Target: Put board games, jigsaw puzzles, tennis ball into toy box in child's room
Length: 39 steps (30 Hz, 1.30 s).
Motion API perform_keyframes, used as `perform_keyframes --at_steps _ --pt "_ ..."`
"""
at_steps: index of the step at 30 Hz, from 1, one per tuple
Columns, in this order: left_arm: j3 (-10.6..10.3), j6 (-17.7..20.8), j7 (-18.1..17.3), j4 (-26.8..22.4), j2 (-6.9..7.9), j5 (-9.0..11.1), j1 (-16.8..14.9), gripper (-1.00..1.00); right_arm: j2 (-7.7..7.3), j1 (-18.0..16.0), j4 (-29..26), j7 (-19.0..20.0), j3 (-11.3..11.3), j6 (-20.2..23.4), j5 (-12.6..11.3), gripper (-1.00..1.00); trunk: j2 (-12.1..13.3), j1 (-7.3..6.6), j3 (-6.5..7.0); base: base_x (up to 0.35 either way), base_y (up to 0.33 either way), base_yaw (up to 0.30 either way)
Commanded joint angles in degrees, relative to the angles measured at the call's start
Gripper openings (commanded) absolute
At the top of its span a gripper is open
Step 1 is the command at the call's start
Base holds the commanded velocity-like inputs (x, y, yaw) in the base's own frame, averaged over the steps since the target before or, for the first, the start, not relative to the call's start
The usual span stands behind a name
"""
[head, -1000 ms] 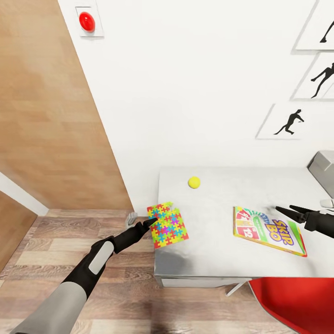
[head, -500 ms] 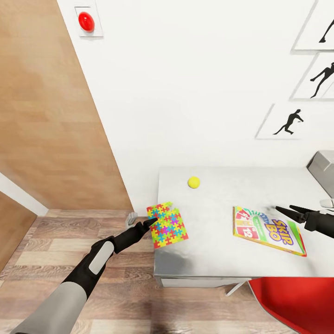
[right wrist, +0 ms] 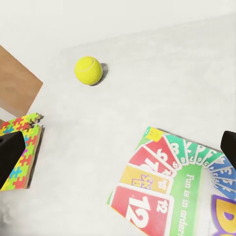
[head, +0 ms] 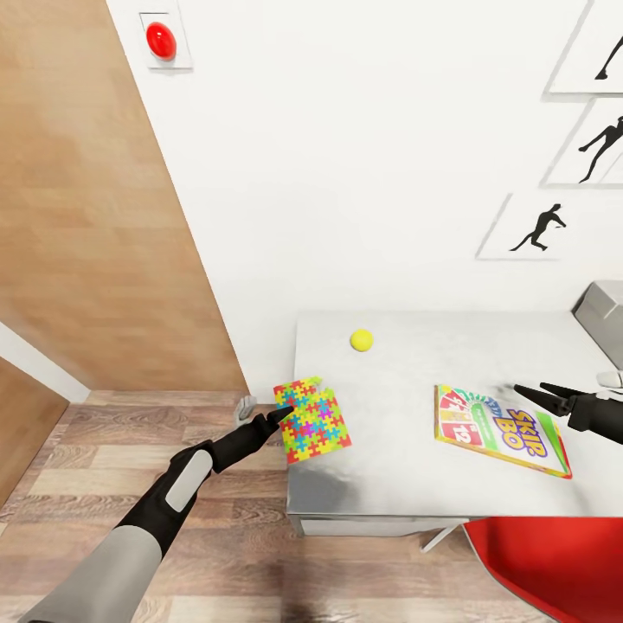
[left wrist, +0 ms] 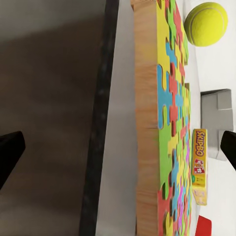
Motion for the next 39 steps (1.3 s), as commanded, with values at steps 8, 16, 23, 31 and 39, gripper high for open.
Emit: perform_keyframes --at_steps 8,16,23,31,39 --pt "-0.2 0.4 0.0 0.0 0.07 0.5 0.0 -1.0 -0.01 0.0 0.0 0.1 -0.1 0.4 -0.2 1.0 -0.1 0.01 -0.06 0.0 0.0 0.0" --pt "-0.2 0.4 -0.1 0.0 0.08 0.5 0.0 -1.0 -0.01 0.0 0.0 0.1 0.0 0.4 -0.2 1.0 -0.1 0.01 -0.06 0.0 0.0 0.0" --pt "-0.2 0.4 -0.1 0.0 0.15 0.6 0.0 -1.0 -0.01 0.0 -0.1 0.1 0.0 0.4 -0.2 1.0 -0.1 0.01 -0.06 0.0 0.0 0.0" --pt "-0.2 0.4 -0.1 0.0 0.19 0.6 0.0 -1.0 -0.01 0.0 0.0 0.1 0.0 0.4 -0.2 1.0 -0.1 0.01 -0.06 0.0 0.0 0.0" --pt "-0.2 0.4 -0.3 -0.1 0.29 0.7 0.0 -1.0 0.0 0.0 -0.1 0.1 0.0 0.4 -0.2 1.0 -0.1 0.01 -0.06 0.0 0.0 0.0"
